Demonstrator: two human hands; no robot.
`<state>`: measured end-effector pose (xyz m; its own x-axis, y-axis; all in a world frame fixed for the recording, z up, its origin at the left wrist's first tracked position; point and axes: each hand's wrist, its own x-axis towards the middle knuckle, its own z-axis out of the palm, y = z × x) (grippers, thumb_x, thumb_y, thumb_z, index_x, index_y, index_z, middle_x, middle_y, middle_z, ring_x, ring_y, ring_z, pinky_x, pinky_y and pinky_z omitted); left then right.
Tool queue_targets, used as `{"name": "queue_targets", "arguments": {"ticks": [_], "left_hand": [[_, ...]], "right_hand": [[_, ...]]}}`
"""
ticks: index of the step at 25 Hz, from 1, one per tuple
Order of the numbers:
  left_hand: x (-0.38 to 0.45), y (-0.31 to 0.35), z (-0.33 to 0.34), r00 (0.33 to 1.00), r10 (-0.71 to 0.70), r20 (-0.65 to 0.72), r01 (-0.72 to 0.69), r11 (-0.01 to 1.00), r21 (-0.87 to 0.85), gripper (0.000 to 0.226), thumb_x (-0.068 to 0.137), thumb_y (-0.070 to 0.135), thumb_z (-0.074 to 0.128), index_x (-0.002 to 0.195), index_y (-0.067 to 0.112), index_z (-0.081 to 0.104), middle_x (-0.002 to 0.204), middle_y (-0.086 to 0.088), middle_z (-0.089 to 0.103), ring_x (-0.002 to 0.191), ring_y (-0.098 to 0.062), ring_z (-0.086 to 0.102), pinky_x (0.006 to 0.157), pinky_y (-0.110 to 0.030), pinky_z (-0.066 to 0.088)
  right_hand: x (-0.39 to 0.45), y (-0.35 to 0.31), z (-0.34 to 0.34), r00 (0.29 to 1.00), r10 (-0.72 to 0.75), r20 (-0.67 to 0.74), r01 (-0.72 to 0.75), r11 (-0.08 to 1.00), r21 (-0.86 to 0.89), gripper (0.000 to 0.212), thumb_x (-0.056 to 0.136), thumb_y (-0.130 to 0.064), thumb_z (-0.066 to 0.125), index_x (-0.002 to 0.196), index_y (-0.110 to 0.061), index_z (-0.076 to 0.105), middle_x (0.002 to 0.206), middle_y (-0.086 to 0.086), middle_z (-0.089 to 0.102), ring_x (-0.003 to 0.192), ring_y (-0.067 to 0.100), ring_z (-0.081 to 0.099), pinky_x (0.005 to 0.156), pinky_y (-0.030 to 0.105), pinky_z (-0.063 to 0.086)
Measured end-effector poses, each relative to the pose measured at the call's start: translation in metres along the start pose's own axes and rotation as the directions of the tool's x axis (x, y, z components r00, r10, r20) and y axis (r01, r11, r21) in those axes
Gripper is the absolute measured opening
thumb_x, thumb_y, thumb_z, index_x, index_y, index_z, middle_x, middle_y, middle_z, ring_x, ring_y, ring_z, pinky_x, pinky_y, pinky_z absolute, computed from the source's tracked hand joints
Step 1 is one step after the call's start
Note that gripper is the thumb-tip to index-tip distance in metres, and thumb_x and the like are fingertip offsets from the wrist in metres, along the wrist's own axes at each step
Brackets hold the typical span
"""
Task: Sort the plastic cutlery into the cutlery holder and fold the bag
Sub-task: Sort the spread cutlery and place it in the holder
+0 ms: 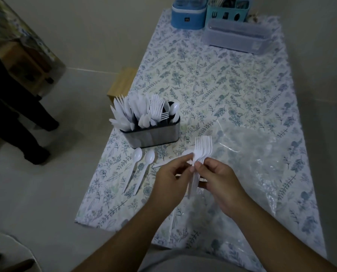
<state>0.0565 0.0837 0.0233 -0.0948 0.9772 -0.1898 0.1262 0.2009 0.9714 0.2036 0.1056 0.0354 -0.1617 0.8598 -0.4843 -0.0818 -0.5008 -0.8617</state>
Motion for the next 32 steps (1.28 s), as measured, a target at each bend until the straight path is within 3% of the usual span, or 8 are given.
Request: {"name": "queue_targets", "arguments": {"ticks": [3, 6, 10, 14, 21, 27, 30, 32], "left_hand": [[-0.006, -0.005, -0.003, 0.993, 0.111, -0.034, -0.101, 0.970, 0.222, 0.031, 0.092, 0.010, 0.070, 0.120, 0.024, 0.073, 0.103, 0.009, 0.069, 0.093, -0.002, 0.067, 0.076, -0.013, 0.053], [-0.006, -0.002, -0.009, 0.997, 0.036, -0.068, -0.019, 0.973, 0.231, 0.027, 0.094, 0.014, 0.066, 0.117, 0.026, 0.074, 0.106, 0.009, 0.068, 0.092, 0.000, 0.067, 0.074, -0.014, 0.054], [-0.007, 0.013, -0.020, 0.988, 0.127, -0.084, -0.092, 0.939, 0.331, 0.019, 0.093, 0.026, 0.067, 0.110, 0.022, 0.076, 0.103, 0.012, 0.066, 0.091, -0.002, 0.067, 0.073, -0.021, 0.059], [0.016, 0.042, -0.042, 0.971, 0.238, -0.028, -0.206, 0.889, 0.410, 0.011, 0.095, 0.021, 0.066, 0.102, 0.023, 0.073, 0.094, 0.011, 0.072, 0.087, -0.001, 0.068, 0.075, -0.021, 0.058], [0.078, 0.103, -0.087, 0.913, 0.391, -0.119, -0.297, 0.835, 0.463, 0.020, 0.093, 0.018, 0.067, 0.110, 0.025, 0.075, 0.091, 0.007, 0.077, 0.081, -0.009, 0.071, 0.075, -0.035, 0.060], [0.089, 0.088, -0.088, 0.920, 0.369, -0.131, -0.251, 0.814, 0.524, 0.024, 0.092, 0.008, 0.064, 0.107, 0.023, 0.076, 0.091, 0.006, 0.076, 0.084, -0.008, 0.069, 0.075, -0.026, 0.056], [0.095, 0.084, -0.086, 0.917, 0.387, -0.101, -0.243, 0.740, 0.628, 0.034, 0.084, 0.000, 0.065, 0.113, 0.014, 0.073, 0.106, -0.003, 0.071, 0.096, -0.018, 0.066, 0.086, -0.033, 0.056], [0.095, 0.088, -0.086, 0.928, 0.356, -0.108, -0.196, 0.713, 0.673, 0.052, 0.082, -0.006, 0.064, 0.132, 0.007, 0.063, 0.122, -0.009, 0.065, 0.110, -0.023, 0.062, 0.095, -0.024, 0.048]], "right_hand": [[-0.003, 0.008, 0.008, 0.999, -0.045, -0.025, 0.041, 0.987, -0.152, 0.018, 0.100, -0.019, 0.060, 0.094, -0.014, 0.077, 0.094, 0.011, 0.079, 0.094, 0.024, 0.076, 0.084, 0.038, 0.062], [-0.004, 0.009, 0.018, 0.998, -0.056, 0.026, 0.060, 0.974, -0.220, 0.026, 0.104, -0.016, 0.051, 0.109, -0.013, 0.076, 0.097, 0.004, 0.079, 0.093, 0.015, 0.076, 0.081, 0.027, 0.061], [-0.003, 0.004, 0.026, 0.995, -0.058, 0.087, 0.073, 0.983, -0.169, 0.027, 0.104, -0.012, 0.051, 0.115, -0.012, 0.075, 0.104, 0.002, 0.079, 0.098, 0.016, 0.075, 0.088, 0.033, 0.061], [0.017, -0.027, 0.040, 0.986, -0.166, 0.014, 0.165, 0.962, -0.218, 0.019, 0.095, -0.011, 0.066, 0.108, -0.017, 0.078, 0.097, 0.001, 0.080, 0.093, 0.019, 0.077, 0.090, 0.038, 0.061], [0.062, -0.110, 0.084, 0.885, -0.466, -0.018, 0.409, 0.795, -0.448, 0.016, 0.086, -0.025, 0.077, 0.102, -0.026, 0.080, 0.082, -0.008, 0.079, 0.082, 0.015, 0.075, 0.081, 0.038, 0.061], [0.081, -0.101, 0.092, 0.895, -0.446, 0.018, 0.363, 0.704, -0.610, 0.012, 0.089, -0.026, 0.074, 0.099, -0.023, 0.080, 0.080, -0.007, 0.077, 0.079, 0.013, 0.073, 0.079, 0.039, 0.061], [0.084, -0.105, 0.093, 0.894, -0.435, 0.111, 0.359, 0.545, -0.758, 0.009, 0.090, -0.020, 0.072, 0.095, -0.018, 0.078, 0.081, -0.001, 0.073, 0.075, 0.014, 0.068, 0.070, 0.029, 0.056], [0.084, -0.109, 0.093, 0.881, -0.446, 0.158, 0.362, 0.419, -0.833, 0.009, 0.087, -0.018, 0.075, 0.096, -0.014, 0.076, 0.085, 0.003, 0.072, 0.077, 0.020, 0.068, 0.069, 0.030, 0.054]]}}
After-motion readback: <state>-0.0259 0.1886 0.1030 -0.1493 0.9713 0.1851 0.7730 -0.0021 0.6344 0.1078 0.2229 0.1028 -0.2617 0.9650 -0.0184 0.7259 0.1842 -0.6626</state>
